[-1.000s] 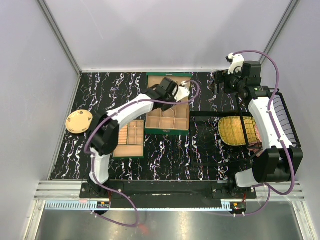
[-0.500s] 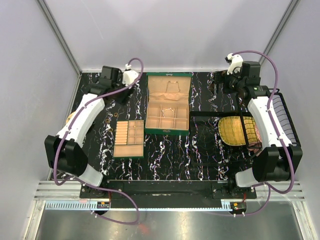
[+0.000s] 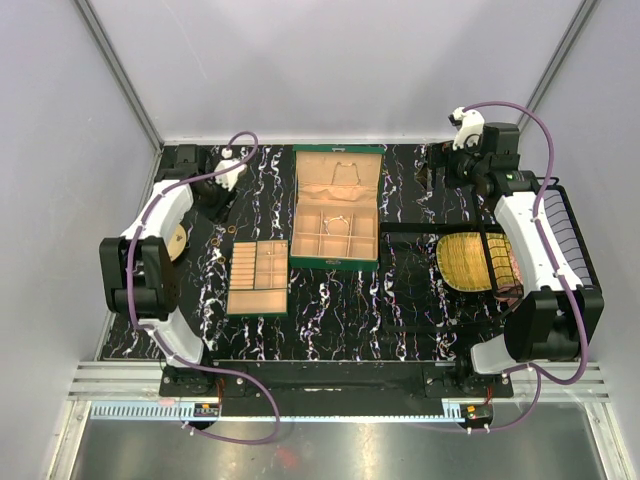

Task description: Organize the mixed jewelry

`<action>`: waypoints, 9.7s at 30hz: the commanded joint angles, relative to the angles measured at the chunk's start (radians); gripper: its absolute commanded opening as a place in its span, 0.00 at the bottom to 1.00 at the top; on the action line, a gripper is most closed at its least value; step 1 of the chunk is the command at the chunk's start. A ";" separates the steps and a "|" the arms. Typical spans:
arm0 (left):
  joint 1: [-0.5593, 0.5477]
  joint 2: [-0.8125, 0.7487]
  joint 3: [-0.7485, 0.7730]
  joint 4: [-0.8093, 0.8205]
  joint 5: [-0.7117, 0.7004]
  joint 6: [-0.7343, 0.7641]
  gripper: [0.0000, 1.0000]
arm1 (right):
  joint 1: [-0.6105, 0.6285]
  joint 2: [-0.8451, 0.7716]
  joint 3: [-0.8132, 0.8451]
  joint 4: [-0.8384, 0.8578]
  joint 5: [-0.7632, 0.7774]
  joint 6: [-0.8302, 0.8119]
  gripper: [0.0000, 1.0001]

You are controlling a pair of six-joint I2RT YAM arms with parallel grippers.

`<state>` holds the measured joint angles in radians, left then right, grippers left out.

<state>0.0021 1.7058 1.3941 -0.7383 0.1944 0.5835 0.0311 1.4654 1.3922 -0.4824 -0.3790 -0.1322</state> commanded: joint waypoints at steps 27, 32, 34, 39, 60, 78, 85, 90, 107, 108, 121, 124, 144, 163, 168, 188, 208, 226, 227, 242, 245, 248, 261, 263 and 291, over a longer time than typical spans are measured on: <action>0.073 -0.052 -0.299 0.082 0.039 -0.165 0.45 | 0.001 0.046 0.010 0.025 -0.024 0.002 1.00; 0.072 -0.066 -0.328 0.114 -0.001 -0.209 0.42 | 0.001 0.038 0.010 0.024 -0.024 0.002 1.00; 0.072 -0.060 -0.331 0.123 -0.009 -0.221 0.41 | 0.003 0.036 0.008 0.024 -0.026 0.003 1.00; 0.072 -0.038 -0.325 0.140 -0.029 -0.251 0.39 | 0.003 0.033 0.008 0.024 -0.026 0.003 1.00; 0.070 -0.012 -0.351 0.178 -0.064 -0.284 0.37 | 0.001 0.033 0.008 0.024 -0.026 0.000 1.00; 0.055 0.014 -0.372 0.206 -0.101 -0.290 0.35 | 0.003 0.036 0.010 0.022 -0.024 0.000 1.00; 0.053 0.000 -0.399 0.211 -0.108 -0.281 0.33 | 0.003 0.035 0.008 0.022 -0.024 -0.001 1.00; 0.055 -0.015 -0.420 0.211 -0.110 -0.278 0.31 | 0.004 0.033 0.008 0.022 -0.024 0.000 1.00; 0.055 -0.054 -0.463 0.203 -0.102 -0.280 0.07 | 0.003 0.036 0.010 0.022 -0.028 0.002 1.00; 0.055 -0.055 -0.463 0.201 -0.102 -0.280 0.06 | 0.003 0.035 0.010 0.022 -0.028 0.000 1.00; 0.003 -0.250 -0.437 0.181 -0.147 -0.241 0.00 | 0.003 0.042 0.010 0.022 -0.026 0.000 1.00; -0.074 -0.305 -0.437 0.192 -0.187 -0.232 0.00 | 0.003 0.041 0.010 0.022 -0.026 0.002 1.00; -0.439 -0.409 -0.702 0.726 -0.711 -0.005 0.00 | 0.004 0.047 0.010 0.021 -0.020 0.002 1.00; -0.524 -0.399 -1.006 1.321 -0.622 0.338 0.00 | 0.003 0.079 0.013 0.018 -0.006 0.000 1.00; -0.524 -0.344 -1.014 1.380 -0.595 0.363 0.00 | 0.003 0.085 0.013 0.018 0.005 -0.004 1.00; -0.455 -0.356 -1.046 1.320 -0.431 0.369 0.00 | 0.003 0.070 0.016 0.014 -0.015 -0.009 1.00; -0.418 -0.295 -1.067 1.401 -0.378 0.441 0.00 | 0.003 0.076 0.014 0.015 -0.012 -0.015 1.00; -0.370 -0.265 -1.110 1.481 -0.306 0.565 0.00 | 0.003 0.088 0.013 0.013 -0.001 -0.018 1.00; -0.369 -0.268 -1.109 1.476 -0.290 0.575 0.00 | 0.003 0.088 0.013 0.013 -0.003 -0.018 1.00; -0.340 -0.230 -1.124 1.522 -0.213 0.677 0.00 | 0.003 0.099 0.013 0.011 0.008 -0.023 1.00; -0.337 -0.227 -1.136 1.541 -0.210 0.693 0.00 | 0.003 0.101 0.016 0.013 0.009 -0.023 1.00; -0.333 -0.235 -1.141 1.531 -0.207 0.690 0.00 | 0.003 0.108 0.014 0.013 0.011 -0.023 1.00; -0.320 -0.241 -1.153 1.519 -0.200 0.697 0.00 | 0.003 0.115 0.018 0.010 0.017 -0.026 1.00; -0.318 -0.233 -1.156 1.527 -0.199 0.699 0.00 | 0.001 0.115 0.016 0.010 0.020 -0.027 1.00; -0.324 -0.245 -1.112 1.318 -0.147 0.668 0.00 | 0.003 0.133 0.019 0.010 0.042 -0.032 1.00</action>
<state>-0.3214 1.4799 0.2565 0.7120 -0.0246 1.2819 0.0311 1.5951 1.3926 -0.4843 -0.3561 -0.1528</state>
